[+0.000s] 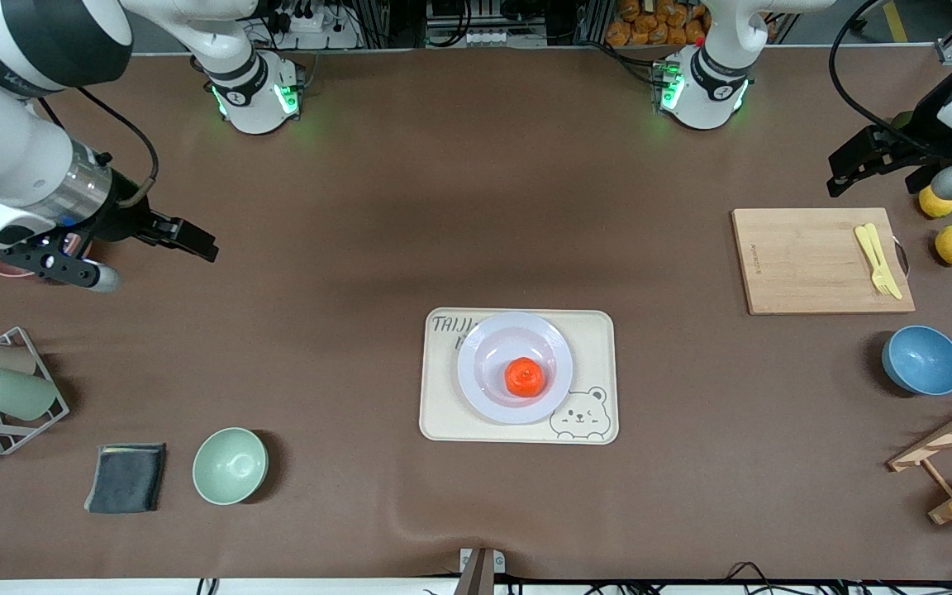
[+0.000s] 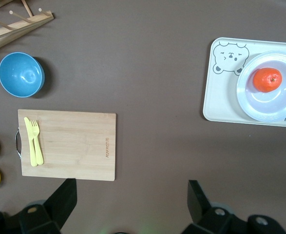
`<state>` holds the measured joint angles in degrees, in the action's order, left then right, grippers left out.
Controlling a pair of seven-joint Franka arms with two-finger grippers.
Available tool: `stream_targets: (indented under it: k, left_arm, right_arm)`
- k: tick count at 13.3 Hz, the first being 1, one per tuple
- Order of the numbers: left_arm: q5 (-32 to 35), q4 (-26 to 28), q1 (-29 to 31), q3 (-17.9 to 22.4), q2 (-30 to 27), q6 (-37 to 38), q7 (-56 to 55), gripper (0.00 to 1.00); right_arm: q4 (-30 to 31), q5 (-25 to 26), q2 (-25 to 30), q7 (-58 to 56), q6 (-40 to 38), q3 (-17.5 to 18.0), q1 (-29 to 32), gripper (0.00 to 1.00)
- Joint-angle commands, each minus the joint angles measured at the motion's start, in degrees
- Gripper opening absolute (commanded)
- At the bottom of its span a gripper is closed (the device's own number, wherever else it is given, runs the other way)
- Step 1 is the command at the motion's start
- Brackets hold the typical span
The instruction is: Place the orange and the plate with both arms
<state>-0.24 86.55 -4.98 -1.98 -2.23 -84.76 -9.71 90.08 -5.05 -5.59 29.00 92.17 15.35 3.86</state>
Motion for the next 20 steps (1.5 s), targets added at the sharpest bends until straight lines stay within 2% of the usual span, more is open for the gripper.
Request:
stream_targets:
  k: [1,4,9,16,18,19,20]
  left_arm:
    - [-1.69,-0.32,1.46,-1.08,-0.49,0.38,-0.49,1.00]
    - [-1.69,-0.24,2.17,-1.80,-0.41,0.38,-0.31,1.00]
    - [-1.69,-0.24,1.99,-1.80,-0.41,0.38,0.04,1.00]
    - [-1.61,-0.32,1.99,-2.41,-0.76,0.38,-0.14,1.00]
    - [-1.69,-0.32,1.99,-2.50,-0.76,0.38,-0.14,1.00]
    - [-1.69,-0.32,1.90,-2.50,-0.76,0.38,-0.22,1.00]
    - [-1.69,-0.32,1.90,-2.59,-0.76,0.38,-0.22,1.00]
  right_arm:
    - [-1.67,0.21,-0.91,0.36,-0.67,0.29,0.71,1.00]
    - [-1.75,0.48,-1.44,0.01,-0.59,0.12,0.80,1.00]
    - [-3.86,1.45,-2.67,-8.94,-0.67,-0.06,2.55,1.00]
    - [-3.95,1.71,-2.58,-8.87,-0.67,-0.06,3.00,1.00]
    - [-5.35,6.16,-2.58,-9.04,-0.85,-0.15,3.96,1.00]
    - [-5.36,8.45,-2.32,-9.22,-0.76,-1.80,2.92,1.00]
    - [-5.71,8.04,-2.23,-11.05,-0.76,-6.34,-0.13,1.00]
